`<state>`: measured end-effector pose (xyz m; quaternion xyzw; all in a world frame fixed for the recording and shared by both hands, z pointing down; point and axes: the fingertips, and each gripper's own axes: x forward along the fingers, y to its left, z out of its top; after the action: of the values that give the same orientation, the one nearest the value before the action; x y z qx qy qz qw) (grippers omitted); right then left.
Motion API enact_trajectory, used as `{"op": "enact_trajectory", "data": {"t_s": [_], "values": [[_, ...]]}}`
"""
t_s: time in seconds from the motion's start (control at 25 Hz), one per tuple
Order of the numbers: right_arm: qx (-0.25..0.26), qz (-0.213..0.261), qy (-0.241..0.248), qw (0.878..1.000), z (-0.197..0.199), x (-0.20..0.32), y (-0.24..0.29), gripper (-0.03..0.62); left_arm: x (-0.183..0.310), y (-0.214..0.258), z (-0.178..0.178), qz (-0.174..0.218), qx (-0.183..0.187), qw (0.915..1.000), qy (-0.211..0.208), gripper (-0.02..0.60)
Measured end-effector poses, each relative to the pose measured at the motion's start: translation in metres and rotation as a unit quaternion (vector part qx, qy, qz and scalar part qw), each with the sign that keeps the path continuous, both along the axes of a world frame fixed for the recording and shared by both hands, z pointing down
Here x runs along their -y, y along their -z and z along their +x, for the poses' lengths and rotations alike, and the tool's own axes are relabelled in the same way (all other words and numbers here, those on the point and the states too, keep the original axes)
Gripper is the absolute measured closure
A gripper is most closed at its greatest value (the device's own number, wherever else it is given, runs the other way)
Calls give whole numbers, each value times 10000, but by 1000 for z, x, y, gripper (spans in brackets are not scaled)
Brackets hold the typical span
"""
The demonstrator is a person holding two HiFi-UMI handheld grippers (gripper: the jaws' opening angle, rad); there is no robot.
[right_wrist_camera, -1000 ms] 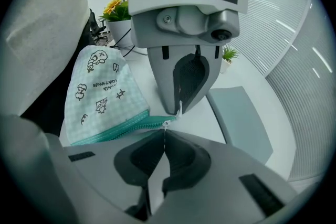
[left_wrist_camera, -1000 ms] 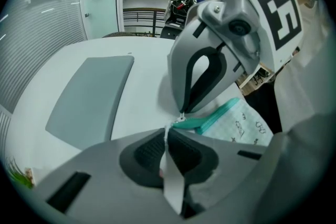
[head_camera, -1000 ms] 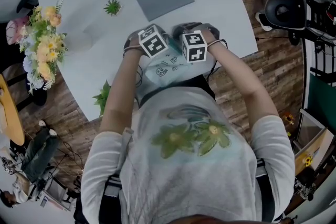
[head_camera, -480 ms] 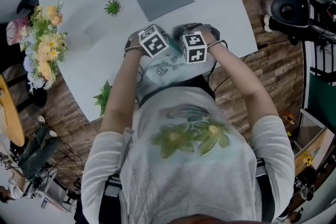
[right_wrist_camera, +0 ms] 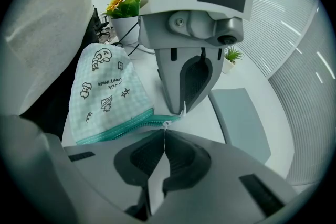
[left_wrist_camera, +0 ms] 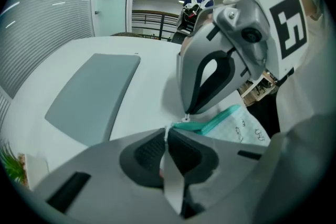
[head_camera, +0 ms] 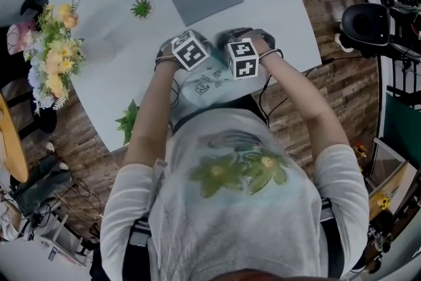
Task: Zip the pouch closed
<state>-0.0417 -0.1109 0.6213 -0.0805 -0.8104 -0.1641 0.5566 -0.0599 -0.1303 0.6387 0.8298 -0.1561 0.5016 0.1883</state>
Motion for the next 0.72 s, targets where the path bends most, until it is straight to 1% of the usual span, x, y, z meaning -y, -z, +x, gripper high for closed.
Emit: {"op": "enact_trajectory", "data": {"t_s": [0.44, 0.56, 0.72], "values": [[18, -6, -62, 10000, 3, -4, -1, 576, -1, -1, -1, -23, -40, 9999, 152, 558], [4, -104, -12, 9999, 4, -7, -2, 576, 0, 0, -1, -25, -55, 9997, 246, 558], [4, -106, 10, 9999, 6, -8, -3, 576, 4, 2, -1, -13, 13, 9995, 300, 558]]}}
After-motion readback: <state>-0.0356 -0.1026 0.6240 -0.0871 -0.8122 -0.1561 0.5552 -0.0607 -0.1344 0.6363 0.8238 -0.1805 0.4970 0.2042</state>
